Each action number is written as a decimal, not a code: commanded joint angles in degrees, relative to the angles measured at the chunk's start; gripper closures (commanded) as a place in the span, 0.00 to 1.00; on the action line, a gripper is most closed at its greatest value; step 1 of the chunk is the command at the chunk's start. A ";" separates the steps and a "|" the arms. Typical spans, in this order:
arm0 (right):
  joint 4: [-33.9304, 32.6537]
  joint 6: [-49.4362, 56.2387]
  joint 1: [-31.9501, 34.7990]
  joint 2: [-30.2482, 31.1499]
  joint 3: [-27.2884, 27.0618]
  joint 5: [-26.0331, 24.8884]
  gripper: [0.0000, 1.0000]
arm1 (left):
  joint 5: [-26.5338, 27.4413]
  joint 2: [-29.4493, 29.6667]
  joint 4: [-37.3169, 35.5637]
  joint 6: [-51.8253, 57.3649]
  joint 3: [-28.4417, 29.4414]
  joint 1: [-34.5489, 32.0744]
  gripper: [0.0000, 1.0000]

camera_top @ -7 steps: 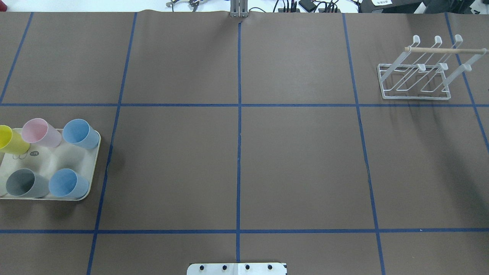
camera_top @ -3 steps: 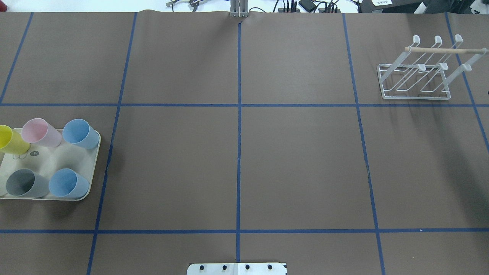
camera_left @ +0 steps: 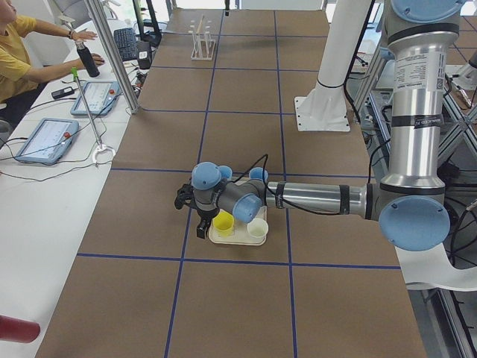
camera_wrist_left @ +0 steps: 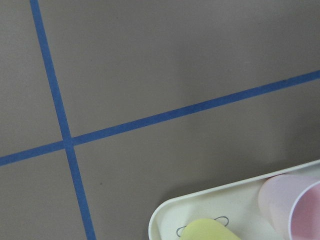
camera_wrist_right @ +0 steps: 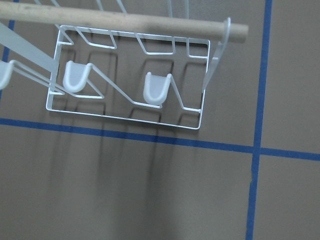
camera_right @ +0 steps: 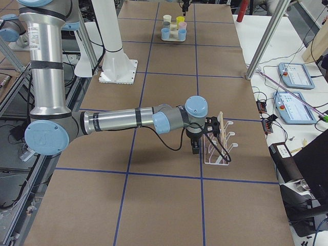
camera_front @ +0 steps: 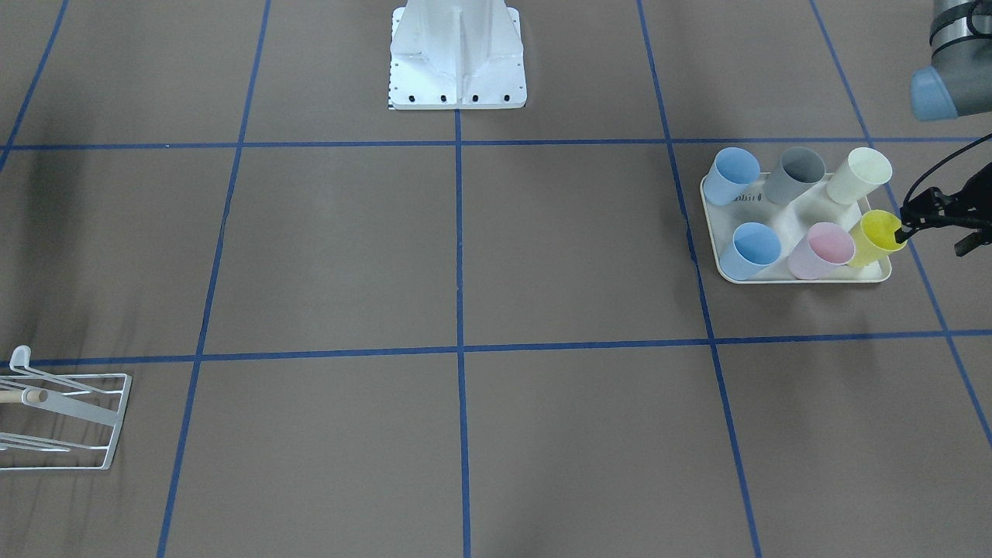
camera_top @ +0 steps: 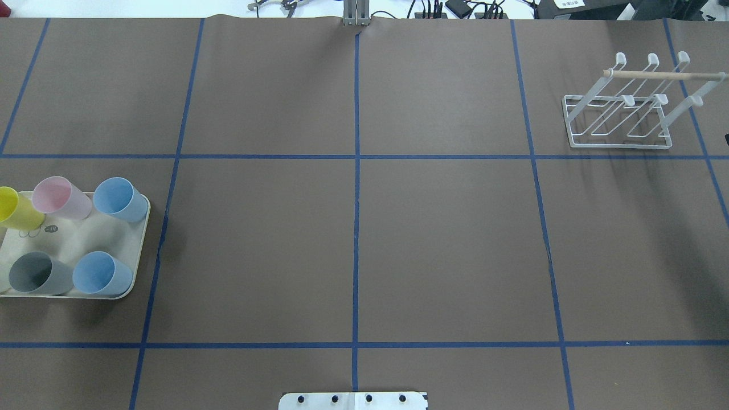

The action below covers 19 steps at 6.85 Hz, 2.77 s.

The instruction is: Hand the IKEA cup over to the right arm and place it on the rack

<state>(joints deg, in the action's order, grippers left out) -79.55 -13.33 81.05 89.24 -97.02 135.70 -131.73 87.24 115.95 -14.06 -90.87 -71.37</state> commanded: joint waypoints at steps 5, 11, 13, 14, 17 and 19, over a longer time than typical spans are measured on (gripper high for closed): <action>-0.08 -0.38 -0.02 0.06 -0.63 -0.08 0.01 | 0.24 -2.08 0.15 0.09 0.95 3.78 0.16; -0.08 -0.38 -0.01 0.06 -0.98 -0.08 0.01 | 0.15 -2.95 -0.02 0.61 -2.10 3.35 1.00; -0.08 -0.73 0.07 0.06 -1.07 0.00 0.01 | 0.68 -5.33 -0.03 0.79 -5.80 -4.24 1.00; 0.01 -2.13 0.07 -0.11 -1.16 0.35 0.01 | 1.38 -5.68 -0.29 0.88 -9.64 -6.83 1.00; 0.01 -4.60 -0.45 -0.64 -4.14 8.65 0.01 | 2.62 -0.89 1.10 -21.78 -17.49 -6.33 1.00; 1.58 -6.87 -2.21 -2.39 -4.67 14.84 0.01 | -5.60 4.75 4.53 -31.76 -18.12 -5.54 1.00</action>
<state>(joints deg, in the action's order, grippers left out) -79.10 -18.84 79.75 87.66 -101.27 146.97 -132.84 88.47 118.56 -38.84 -108.49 -77.32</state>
